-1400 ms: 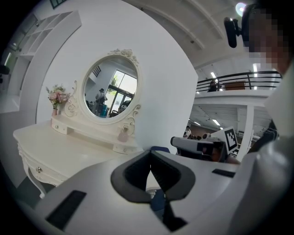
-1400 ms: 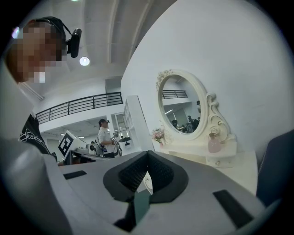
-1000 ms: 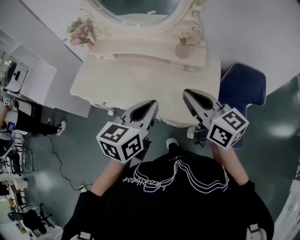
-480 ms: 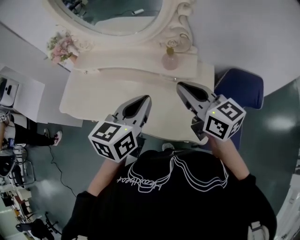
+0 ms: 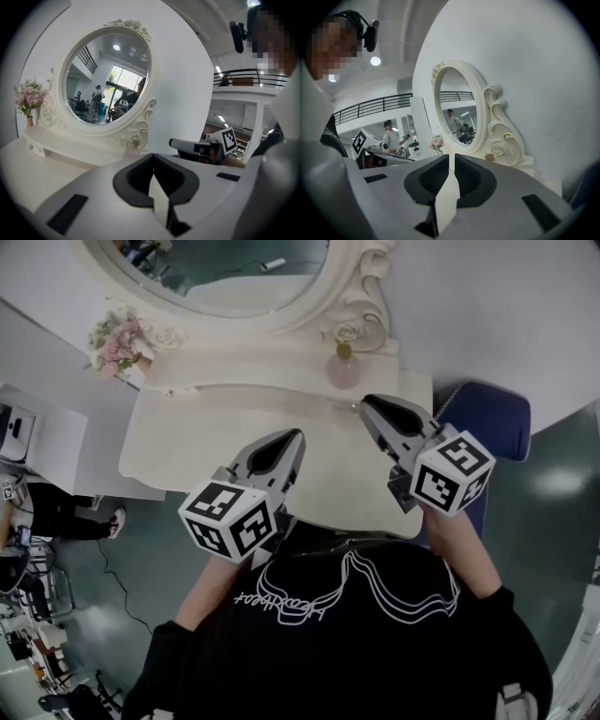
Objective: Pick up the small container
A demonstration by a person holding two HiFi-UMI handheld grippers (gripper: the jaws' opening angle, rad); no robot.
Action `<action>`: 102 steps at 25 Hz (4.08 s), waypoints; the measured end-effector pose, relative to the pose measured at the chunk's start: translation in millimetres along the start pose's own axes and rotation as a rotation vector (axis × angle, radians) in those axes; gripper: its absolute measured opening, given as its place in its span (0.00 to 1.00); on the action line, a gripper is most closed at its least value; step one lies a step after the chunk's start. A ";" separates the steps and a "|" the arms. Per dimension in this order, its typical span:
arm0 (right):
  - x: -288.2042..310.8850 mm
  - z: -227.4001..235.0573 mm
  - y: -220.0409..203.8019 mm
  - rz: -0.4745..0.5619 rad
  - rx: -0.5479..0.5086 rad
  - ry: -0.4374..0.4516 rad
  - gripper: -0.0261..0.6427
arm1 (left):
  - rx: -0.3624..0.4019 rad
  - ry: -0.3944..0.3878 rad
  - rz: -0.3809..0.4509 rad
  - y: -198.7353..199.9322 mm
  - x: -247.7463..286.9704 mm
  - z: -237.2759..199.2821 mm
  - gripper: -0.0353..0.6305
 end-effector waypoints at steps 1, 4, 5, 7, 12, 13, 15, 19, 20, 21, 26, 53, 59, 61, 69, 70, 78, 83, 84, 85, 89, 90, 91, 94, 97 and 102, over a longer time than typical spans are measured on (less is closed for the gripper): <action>2.7 2.6 1.1 -0.002 -0.002 -0.007 0.09 | 0.000 -0.004 -0.003 1.9 1.7 -3.4 0.06; 12.4 11.2 4.7 -0.008 -0.019 -0.019 0.11 | -0.004 -0.014 -0.011 7.7 8.7 -16.2 0.06; 16.0 14.0 6.1 -0.011 -0.029 -0.022 0.12 | -0.007 -0.018 -0.014 9.2 11.5 -20.8 0.06; 24.4 20.5 8.8 -0.017 -0.046 -0.035 0.15 | -0.015 -0.025 -0.023 10.9 17.3 -31.0 0.06; 50.7 44.0 8.1 -0.051 -0.054 -0.063 0.21 | -0.047 -0.037 -0.047 11.5 32.7 -59.6 0.06; 55.9 49.9 6.9 -0.062 -0.056 -0.070 0.22 | -0.056 -0.037 -0.050 11.4 35.8 -64.9 0.06; 66.9 62.5 5.0 -0.090 -0.081 -0.100 0.26 | -0.067 -0.036 -0.058 12.2 41.4 -74.5 0.06; 88.4 84.9 -0.6 -0.136 -0.108 -0.151 0.32 | -0.073 -0.034 -0.077 16.3 50.2 -88.5 0.06; 93.2 89.2 -2.8 -0.143 -0.104 -0.154 0.33 | -0.074 -0.033 -0.081 16.9 51.9 -91.1 0.06; 97.7 93.0 -4.9 -0.149 -0.102 -0.159 0.34 | -0.076 -0.032 -0.084 17.2 53.4 -93.6 0.06; 119.4 104.1 -10.5 -0.187 -0.142 -0.187 0.35 | -0.084 -0.024 -0.101 18.3 60.8 -104.9 0.06; 132.4 111.7 -12.0 -0.207 -0.196 -0.275 0.22 | -0.074 -0.020 -0.116 18.0 59.2 -112.3 0.06; 131.7 110.9 -12.0 -0.214 -0.187 -0.294 0.22 | -0.080 -0.017 -0.104 16.0 54.2 -111.5 0.06; 131.1 108.9 -11.8 -0.218 -0.181 -0.295 0.22 | -0.087 -0.016 -0.097 16.4 52.1 -110.8 0.06; 115.3 84.1 -4.0 -0.198 -0.218 -0.264 0.22 | -0.096 -0.010 -0.078 11.1 45.2 -97.1 0.06; 111.9 80.0 -1.9 -0.191 -0.226 -0.254 0.22 | -0.096 -0.007 -0.074 10.4 44.2 -94.9 0.06; 80.9 41.8 12.9 -0.145 -0.261 -0.203 0.22 | -0.098 0.005 -0.042 -1.1 32.0 -72.8 0.06; 57.0 17.5 18.6 -0.140 -0.293 -0.177 0.22 | -0.092 0.013 -0.018 -6.5 24.1 -57.6 0.06; 52.0 13.2 18.7 -0.138 -0.298 -0.171 0.22 | -0.089 0.014 -0.013 -7.6 22.3 -54.2 0.06; 46.9 9.3 18.7 -0.135 -0.302 -0.166 0.22 | -0.087 0.014 -0.007 -8.7 20.8 -50.6 0.06; 29.1 -3.9 15.5 -0.128 -0.310 -0.158 0.22 | -0.085 0.012 0.014 -13.0 14.2 -36.8 0.06; 25.7 -7.1 13.5 -0.129 -0.307 -0.157 0.22 | -0.085 0.012 0.019 -14.2 11.9 -34.0 0.06; 22.7 -10.2 11.2 -0.131 -0.304 -0.155 0.22 | -0.084 0.012 0.022 -15.3 9.8 -31.5 0.06; 14.9 -19.3 3.9 -0.132 -0.294 -0.146 0.22 | -0.075 0.016 0.032 -18.2 3.8 -25.3 0.06; 8.1 -27.9 -2.6 -0.137 -0.295 -0.134 0.22 | -0.067 0.021 0.043 -18.4 -1.5 -20.0 0.06; -0.5 -33.5 -11.2 -0.149 -0.293 -0.116 0.22 | -0.058 0.020 0.052 -15.6 -5.7 -11.4 0.06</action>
Point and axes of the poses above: the fingertips, and each gripper's own axes: x forward along the fingers, z to its right, y out of its top, the point moved 9 cm from there along -x, backward along the fingers, and after that the axes turned 11 degrees about -z, right-handed, at the moved point
